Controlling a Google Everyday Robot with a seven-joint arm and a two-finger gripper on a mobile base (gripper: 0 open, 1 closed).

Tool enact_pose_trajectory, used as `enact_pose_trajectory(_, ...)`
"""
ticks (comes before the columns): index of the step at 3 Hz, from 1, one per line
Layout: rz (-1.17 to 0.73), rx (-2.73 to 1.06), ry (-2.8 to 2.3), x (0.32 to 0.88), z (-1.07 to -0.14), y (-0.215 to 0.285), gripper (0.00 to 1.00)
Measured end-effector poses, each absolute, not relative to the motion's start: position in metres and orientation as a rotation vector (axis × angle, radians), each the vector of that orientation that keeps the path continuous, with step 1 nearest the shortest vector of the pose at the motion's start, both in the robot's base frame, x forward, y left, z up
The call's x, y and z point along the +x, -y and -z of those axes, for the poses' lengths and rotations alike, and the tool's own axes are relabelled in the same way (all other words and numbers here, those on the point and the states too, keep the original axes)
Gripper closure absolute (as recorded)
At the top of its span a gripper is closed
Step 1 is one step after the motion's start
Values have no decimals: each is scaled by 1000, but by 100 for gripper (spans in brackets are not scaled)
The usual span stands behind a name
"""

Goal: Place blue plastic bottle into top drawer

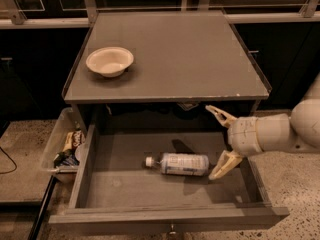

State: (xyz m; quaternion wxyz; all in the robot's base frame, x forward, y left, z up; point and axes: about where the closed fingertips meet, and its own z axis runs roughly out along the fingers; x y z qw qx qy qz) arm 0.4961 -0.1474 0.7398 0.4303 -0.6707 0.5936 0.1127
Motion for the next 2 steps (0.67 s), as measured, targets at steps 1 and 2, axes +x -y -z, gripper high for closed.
enact_pose_trajectory(1, -219, -1709, -1421, 497, -787, 167, 0)
enact_pose_trajectory(2, -231, -1736, -1363, 508, -826, 181, 0)
